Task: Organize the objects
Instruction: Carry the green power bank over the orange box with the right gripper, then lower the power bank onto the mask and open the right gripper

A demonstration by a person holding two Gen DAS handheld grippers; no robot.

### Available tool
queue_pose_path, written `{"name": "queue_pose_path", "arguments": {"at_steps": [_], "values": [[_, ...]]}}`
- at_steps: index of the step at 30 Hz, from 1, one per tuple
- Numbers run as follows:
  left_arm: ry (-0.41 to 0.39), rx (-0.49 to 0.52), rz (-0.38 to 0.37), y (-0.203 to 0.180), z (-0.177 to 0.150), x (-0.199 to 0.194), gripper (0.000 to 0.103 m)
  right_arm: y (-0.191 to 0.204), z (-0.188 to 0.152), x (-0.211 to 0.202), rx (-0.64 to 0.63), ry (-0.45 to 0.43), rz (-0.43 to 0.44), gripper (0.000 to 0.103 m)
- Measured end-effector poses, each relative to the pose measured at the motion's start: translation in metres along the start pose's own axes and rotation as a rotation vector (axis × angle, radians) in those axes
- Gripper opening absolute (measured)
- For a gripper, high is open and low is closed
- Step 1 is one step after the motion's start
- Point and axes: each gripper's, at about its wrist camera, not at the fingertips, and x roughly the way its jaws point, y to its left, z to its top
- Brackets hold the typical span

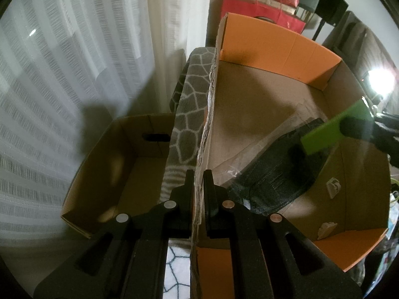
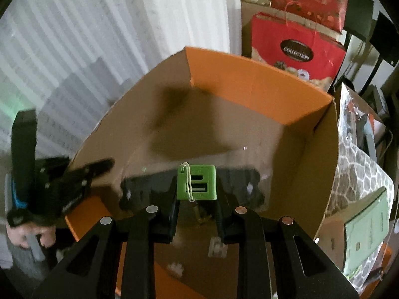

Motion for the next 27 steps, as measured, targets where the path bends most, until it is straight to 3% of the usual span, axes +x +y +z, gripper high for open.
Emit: {"name": "queue_pose_path", "arguments": {"at_steps": [7, 19, 22, 24, 27], "values": [[0.001, 0.0, -0.002, 0.001, 0.0, 0.001, 0.006, 0.005, -0.002, 0.014, -0.014, 0.021, -0.039, 0.024], [0.001, -0.005, -0.005, 0.001, 0.0, 0.001, 0.006, 0.016, -0.038, 0.024, -0.07, 0.177, -0.057, 0.024], [0.002, -0.004, -0.006, 0.001, 0.001, 0.001, 0.006, 0.014, -0.041, 0.024, -0.047, 0.182, -0.031, 0.027], [0.002, -0.002, -0.001, 0.001, 0.001, 0.001, 0.006, 0.012, -0.04, 0.018, -0.032, 0.164, -0.013, 0.033], [0.003, -0.003, -0.004, 0.001, 0.001, 0.001, 0.006, 0.009, -0.041, 0.003, -0.026, 0.128, -0.011, 0.033]]}}
